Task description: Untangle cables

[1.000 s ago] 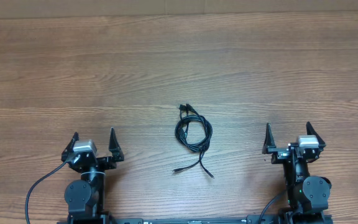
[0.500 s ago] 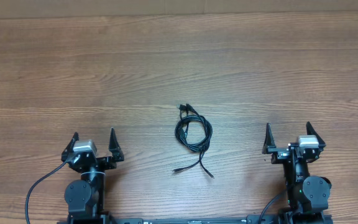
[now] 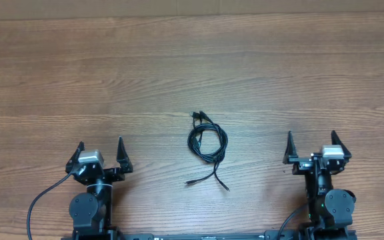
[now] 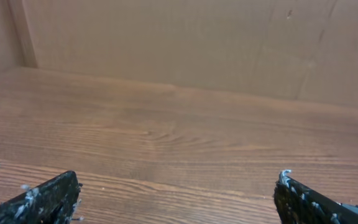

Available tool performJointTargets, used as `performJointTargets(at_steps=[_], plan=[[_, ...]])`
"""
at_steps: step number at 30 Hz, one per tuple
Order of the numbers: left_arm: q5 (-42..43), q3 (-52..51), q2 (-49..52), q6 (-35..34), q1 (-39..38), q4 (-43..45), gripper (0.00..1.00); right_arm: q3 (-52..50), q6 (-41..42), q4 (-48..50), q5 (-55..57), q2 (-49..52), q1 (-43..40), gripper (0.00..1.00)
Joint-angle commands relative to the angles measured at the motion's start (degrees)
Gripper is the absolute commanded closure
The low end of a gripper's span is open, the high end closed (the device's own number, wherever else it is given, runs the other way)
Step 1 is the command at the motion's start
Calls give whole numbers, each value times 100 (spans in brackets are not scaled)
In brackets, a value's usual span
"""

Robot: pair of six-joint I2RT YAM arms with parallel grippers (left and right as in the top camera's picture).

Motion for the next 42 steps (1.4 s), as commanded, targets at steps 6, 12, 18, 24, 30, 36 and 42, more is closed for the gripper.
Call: performJointTargets(at_steps=[6, 12, 18, 24, 30, 36, 42], plan=[[710, 101, -46, -173, -37, 743, 0, 136, 0, 820, -656, -52, 13, 0], [933, 1088, -28, -330, -37, 122, 0, 1576, 0, -356, -973, 164, 17, 0], [903, 2704, 599, -313, -37, -485, 0, 3460, 273, -1300, -859, 1226, 17, 0], [1397, 4913, 2463, -269, -37, -2472, 0, 5810, 782, -3377, -883, 2780, 17, 0], [1563, 7783, 4188, -4, -37, -4815, 0, 8242, 778, -5851, -1716, 3976, 17, 0], [1580, 9453, 4896, -31, -37, -6474, 1, 9405, 802, -7252, -2649, 4234, 17, 0], [2935, 9499, 4903, -50, -37, -6979, 0, 9615, 798, -7628, -3200, 4232, 17, 1]])
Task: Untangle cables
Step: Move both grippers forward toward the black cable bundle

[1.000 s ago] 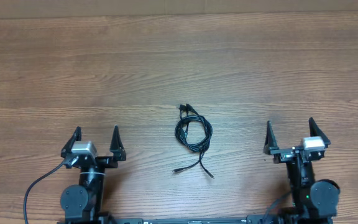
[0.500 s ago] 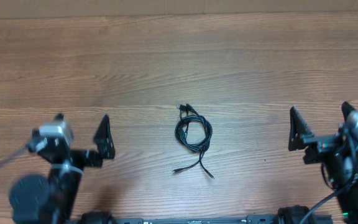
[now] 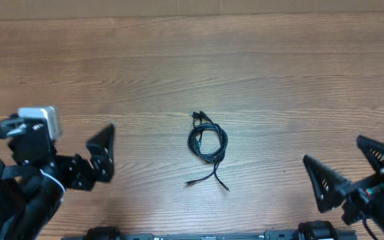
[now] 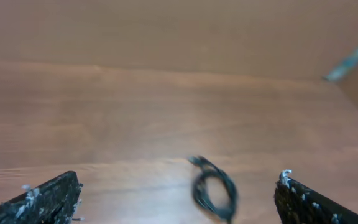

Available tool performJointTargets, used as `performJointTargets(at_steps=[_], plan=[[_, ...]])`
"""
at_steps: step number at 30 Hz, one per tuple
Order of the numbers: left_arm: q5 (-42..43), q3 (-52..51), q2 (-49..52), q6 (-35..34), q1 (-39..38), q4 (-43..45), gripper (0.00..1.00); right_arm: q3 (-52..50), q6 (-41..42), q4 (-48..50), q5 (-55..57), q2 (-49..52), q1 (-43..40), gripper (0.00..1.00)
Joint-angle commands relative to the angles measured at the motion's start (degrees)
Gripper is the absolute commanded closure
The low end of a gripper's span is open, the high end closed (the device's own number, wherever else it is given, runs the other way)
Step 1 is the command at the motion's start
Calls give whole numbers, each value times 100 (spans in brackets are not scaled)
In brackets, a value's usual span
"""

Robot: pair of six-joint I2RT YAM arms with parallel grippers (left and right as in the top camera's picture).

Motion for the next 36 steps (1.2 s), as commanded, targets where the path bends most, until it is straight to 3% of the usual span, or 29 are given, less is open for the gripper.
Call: performJointTargets(at_steps=[1, 6, 13, 19, 23, 28, 36], plan=[[1182, 57, 50, 70, -37, -122, 0, 87, 39, -9, -446, 17, 17, 2], [1346, 42, 50, 92, -37, -284, 0, 87, 39, -74, -444, 17, 17, 0], [933, -446, 50, 299, -37, -535, 0, -26, 42, -140, -127, 26, 17, 0], [1016, -1379, 57, -796, -37, 76, 0, -577, 227, -111, 31, 184, 17, 0], [1021, -2015, 98, -966, -37, 457, 0, -1075, 693, 22, 184, 442, 17, 0], [1128, -2437, 306, -962, -39, 428, 0, -1569, 1547, 337, 85, 1012, 17, 0], [1482, -2542, 874, -942, -267, 317, 4, -1620, 1652, 446, -358, 2592, 42, 4]])
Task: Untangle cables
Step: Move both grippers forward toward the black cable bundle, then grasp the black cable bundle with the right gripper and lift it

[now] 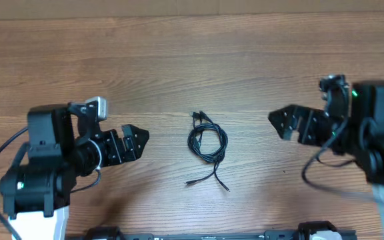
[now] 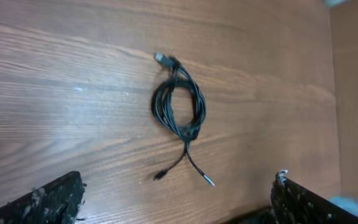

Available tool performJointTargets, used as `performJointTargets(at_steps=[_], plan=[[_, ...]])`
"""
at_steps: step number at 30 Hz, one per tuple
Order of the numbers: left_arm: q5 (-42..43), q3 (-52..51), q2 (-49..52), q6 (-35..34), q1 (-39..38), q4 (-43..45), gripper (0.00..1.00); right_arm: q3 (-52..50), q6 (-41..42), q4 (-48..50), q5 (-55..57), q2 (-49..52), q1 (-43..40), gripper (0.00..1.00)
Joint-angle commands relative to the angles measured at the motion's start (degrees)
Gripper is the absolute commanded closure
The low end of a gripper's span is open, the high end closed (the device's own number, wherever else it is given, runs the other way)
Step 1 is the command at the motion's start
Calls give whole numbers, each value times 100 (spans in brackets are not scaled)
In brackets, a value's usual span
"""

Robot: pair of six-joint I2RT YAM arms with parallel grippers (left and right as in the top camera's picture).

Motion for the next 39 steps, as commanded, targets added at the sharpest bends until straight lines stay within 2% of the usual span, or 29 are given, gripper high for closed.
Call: performJointTargets(at_steps=[1, 3, 7, 9, 22, 32, 39], plan=[[258, -46, 162, -48, -210, -11, 4, -20, 155, 26, -160, 629, 72, 4], [269, -46, 256, -48, -385, -11, 4, -20, 22, 70, -164, 1071, 188, 5], [267, -46, 313, -48, -730, 94, 3, -20, -1088, 131, -181, 1915, 662, 6], [267, -46, 310, -50, -835, 195, 2, -20, -1388, 214, -179, 2225, 887, 6], [269, -44, 308, -48, -929, 564, 0, -26, -1401, 1311, 1185, 3582, 1860, 4], [269, -39, 306, -48, -927, 708, 0, -68, -1370, 1685, 1220, 4087, 2083, 4], [271, -39, 306, -48, -927, 741, 0, -387, -940, 2133, 1217, 4092, 2083, 5]])
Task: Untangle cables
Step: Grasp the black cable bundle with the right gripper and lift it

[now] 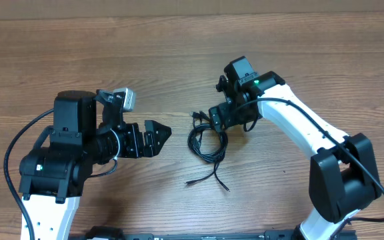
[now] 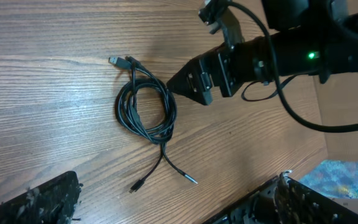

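Note:
A black cable bundle (image 1: 207,142) lies coiled at the table's middle, plug ends at its top and two loose tails toward the near edge. The left wrist view shows the same coil (image 2: 146,115). My left gripper (image 1: 157,137) hovers open just left of the coil, holding nothing, and its dark fingertips (image 2: 55,196) frame the bottom of its own view. My right gripper (image 1: 216,99) stands open over the coil's upper right, its nearer finger (image 2: 188,84) close to the loops. Whether it touches them cannot be told.
The wood-grain table (image 1: 299,47) runs on all sides. The right arm's white links (image 1: 299,133) stretch from the near right toward the centre. The left arm's body (image 1: 59,160) sits at the near left. A cardboard wall edges the far side.
My right gripper has moved left from the table's right side to the coil's upper right edge. The left gripper has shifted a little right, closer to the coil. The cable lies as before.
Both grippers first rested open at the near edge, left and right of the coil. Then both arms were raised and turned inward. Later they hung open on either side of the coil, and now both stand close to it. The cable has not moved.

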Available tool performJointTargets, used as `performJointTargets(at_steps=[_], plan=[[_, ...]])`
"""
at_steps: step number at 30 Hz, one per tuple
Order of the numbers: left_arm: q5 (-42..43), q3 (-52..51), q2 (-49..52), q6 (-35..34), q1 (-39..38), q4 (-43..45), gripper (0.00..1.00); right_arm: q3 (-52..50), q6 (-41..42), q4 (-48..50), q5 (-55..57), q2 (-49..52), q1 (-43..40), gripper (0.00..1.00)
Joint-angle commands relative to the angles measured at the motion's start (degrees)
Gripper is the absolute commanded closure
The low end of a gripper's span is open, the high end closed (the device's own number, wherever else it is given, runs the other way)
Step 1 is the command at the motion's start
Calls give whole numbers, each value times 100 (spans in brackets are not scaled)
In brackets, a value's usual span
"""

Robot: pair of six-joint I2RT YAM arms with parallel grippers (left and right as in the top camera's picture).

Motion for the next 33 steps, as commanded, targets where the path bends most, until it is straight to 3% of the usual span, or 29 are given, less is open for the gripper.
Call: performJointTargets(at_steps=[1, 11, 14, 17, 20, 22, 23, 26, 27, 28, 33], plan=[[72, -20, 2, -33, -39, 24, 0, -273, 326, 114, 52, -11, 4, 5], [271, -20, 2, -33, -39, 138, 0, -977, 811, 533, -26, -11, 223, 10], [352, -20, 2, -35, -39, 166, 0, -1172, 1045, 769, -28, -9, 321, 21], [372, -20, 2, -35, -39, 146, 0, -1292, 1110, 907, -31, -7, 437, 53], [437, -20, 2, -33, -39, 153, 0, -1362, 1226, 968, -31, -7, 542, 55], [527, -20, 2, -35, -39, 168, 0, -1403, 1226, 999, -28, 0, 603, 72], [546, -20, 2, -35, -39, 170, 0, -1423, 1226, 1010, -28, 0, 634, 75], [623, -20, 2, -33, -39, 166, 0, -1438, 1279, 1027, -26, 55, 715, 73], [627, -20, 2, -33, -39, 166, 0, -1438, 1349, 1045, -17, 68, 741, 79], [625, -20, 0, -35, -39, 166, 0, -1438, 1373, 1075, -2, 81, 758, 96], [623, -20, -4, -31, -39, 118, 0, -1429, 1370, 1169, -2, 79, 765, 96]])
